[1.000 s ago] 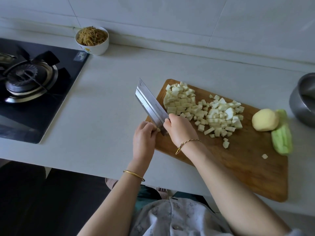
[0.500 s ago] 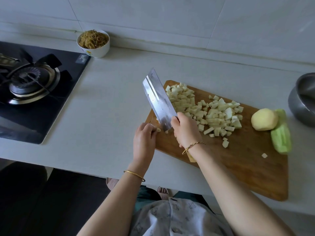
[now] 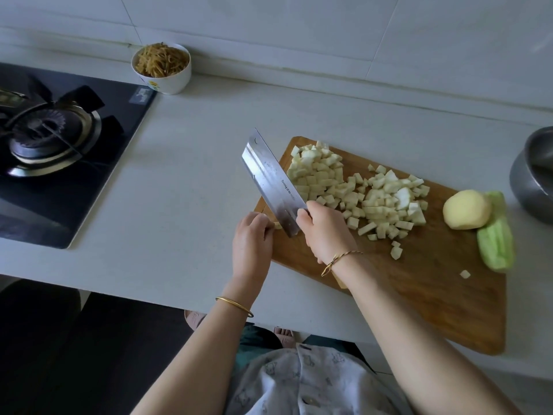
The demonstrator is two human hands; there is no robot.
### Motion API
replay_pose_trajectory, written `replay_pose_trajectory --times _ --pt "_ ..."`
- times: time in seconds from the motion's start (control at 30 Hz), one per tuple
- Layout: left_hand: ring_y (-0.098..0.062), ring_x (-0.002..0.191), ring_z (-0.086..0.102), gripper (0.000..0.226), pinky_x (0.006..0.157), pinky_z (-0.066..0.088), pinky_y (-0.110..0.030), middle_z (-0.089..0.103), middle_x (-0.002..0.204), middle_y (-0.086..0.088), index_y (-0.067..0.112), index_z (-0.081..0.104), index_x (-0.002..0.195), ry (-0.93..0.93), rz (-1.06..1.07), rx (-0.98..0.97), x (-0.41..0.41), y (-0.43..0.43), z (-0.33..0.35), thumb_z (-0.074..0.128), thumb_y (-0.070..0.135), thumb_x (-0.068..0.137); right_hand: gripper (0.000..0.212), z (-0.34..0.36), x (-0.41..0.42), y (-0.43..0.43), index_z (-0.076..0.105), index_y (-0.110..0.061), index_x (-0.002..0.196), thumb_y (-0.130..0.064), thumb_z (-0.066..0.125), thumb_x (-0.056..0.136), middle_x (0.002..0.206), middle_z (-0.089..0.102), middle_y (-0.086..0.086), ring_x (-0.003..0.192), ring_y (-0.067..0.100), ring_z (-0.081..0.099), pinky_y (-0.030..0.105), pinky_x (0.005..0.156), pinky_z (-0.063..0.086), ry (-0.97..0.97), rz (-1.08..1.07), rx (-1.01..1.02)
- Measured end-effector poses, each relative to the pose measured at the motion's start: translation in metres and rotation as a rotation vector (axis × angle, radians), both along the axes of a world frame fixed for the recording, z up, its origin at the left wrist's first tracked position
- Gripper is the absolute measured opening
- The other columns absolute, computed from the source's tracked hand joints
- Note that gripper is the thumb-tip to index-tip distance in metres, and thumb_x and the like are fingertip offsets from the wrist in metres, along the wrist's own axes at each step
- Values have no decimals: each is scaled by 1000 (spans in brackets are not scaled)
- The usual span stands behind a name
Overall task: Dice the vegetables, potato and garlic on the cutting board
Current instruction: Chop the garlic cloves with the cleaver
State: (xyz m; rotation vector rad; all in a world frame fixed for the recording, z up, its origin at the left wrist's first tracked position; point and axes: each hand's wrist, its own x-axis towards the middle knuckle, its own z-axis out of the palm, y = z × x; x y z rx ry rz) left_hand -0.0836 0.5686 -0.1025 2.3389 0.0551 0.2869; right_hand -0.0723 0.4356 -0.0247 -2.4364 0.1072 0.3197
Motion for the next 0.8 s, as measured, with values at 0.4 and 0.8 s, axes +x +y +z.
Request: replay_pose_trajectory --times 0.4,0.8 --pt "-18 74 53 13 62 39 -18 58 85 2 4 60 70 14 -1 -49 -1 0 2 63 -6 78 30 0 18 11 38 -10 71 -22 34 98 65 49 8 48 19 41 38 56 47 83 17 35" --pt "-18 75 52 13 63 39 -20 57 85 0 5 60 72 47 2 -48 -1 0 3 62 -4 80 32 -3 12 19 35 -12 66 -22 37 96 62 47 8 54 23 43 41 52 47 19 -83 72"
